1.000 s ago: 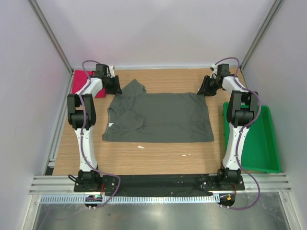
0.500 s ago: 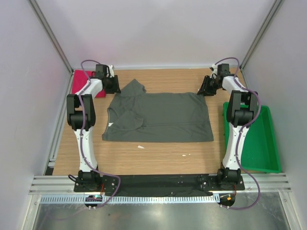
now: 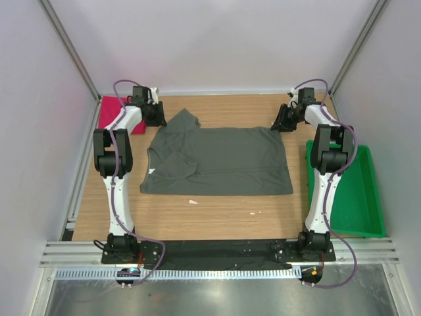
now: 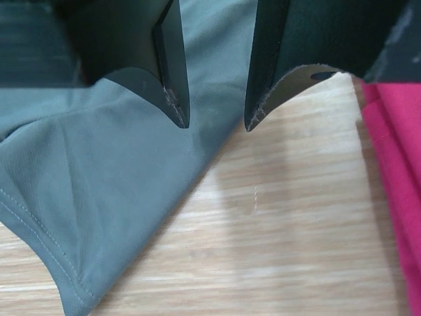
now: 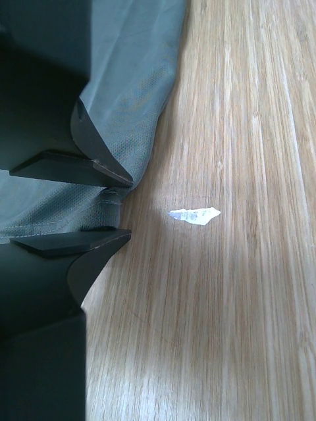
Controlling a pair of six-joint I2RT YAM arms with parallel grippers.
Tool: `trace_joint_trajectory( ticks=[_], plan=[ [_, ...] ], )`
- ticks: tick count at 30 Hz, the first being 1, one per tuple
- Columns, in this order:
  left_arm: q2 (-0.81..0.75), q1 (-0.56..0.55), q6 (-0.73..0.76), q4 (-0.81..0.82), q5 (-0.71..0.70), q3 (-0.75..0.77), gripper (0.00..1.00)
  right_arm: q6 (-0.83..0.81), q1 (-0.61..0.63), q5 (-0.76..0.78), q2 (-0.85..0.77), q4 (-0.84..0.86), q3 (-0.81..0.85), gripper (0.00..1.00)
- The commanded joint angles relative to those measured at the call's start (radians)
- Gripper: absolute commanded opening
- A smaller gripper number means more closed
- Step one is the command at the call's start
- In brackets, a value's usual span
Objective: Fold and stack the t-shirts
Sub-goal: Fold the tshirt
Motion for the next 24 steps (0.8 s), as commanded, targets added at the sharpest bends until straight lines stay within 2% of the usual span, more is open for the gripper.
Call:
trace_joint_trajectory(
  ticks=[1, 13, 16, 18, 21, 22, 24],
  plan=[
    [0.044, -0.009, 0.04, -0.065, 0.034, 0.101, 0.4, -0.004, 0.001, 0.002, 0.024, -0.027, 0.029, 0.38],
    [0.098, -0.016, 0.043, -0.131, 0.059, 0.178, 0.31, 0.001, -0.001, 0.029, 0.041, -0.048, 0.075, 0.43],
    [0.101, -0.015, 0.041, -0.135, 0.069, 0.184, 0.24, -0.004, -0.001, 0.031, 0.053, -0.059, 0.091, 0.43],
    [0.106, -0.016, 0.037, -0.135, 0.077, 0.192, 0.14, 0.001, -0.001, 0.031, 0.053, -0.06, 0.094, 0.42],
    [0.114, -0.015, 0.029, -0.135, 0.085, 0.202, 0.04, 0.01, -0.001, 0.026, 0.052, -0.054, 0.095, 0.38],
    [0.118, -0.015, 0.024, -0.135, 0.089, 0.21, 0.01, 0.01, 0.001, 0.02, 0.052, -0.054, 0.1, 0.3],
    [0.121, -0.017, 0.017, -0.138, 0.094, 0.222, 0.0, 0.016, 0.001, 0.02, 0.056, -0.057, 0.109, 0.2]
  ],
)
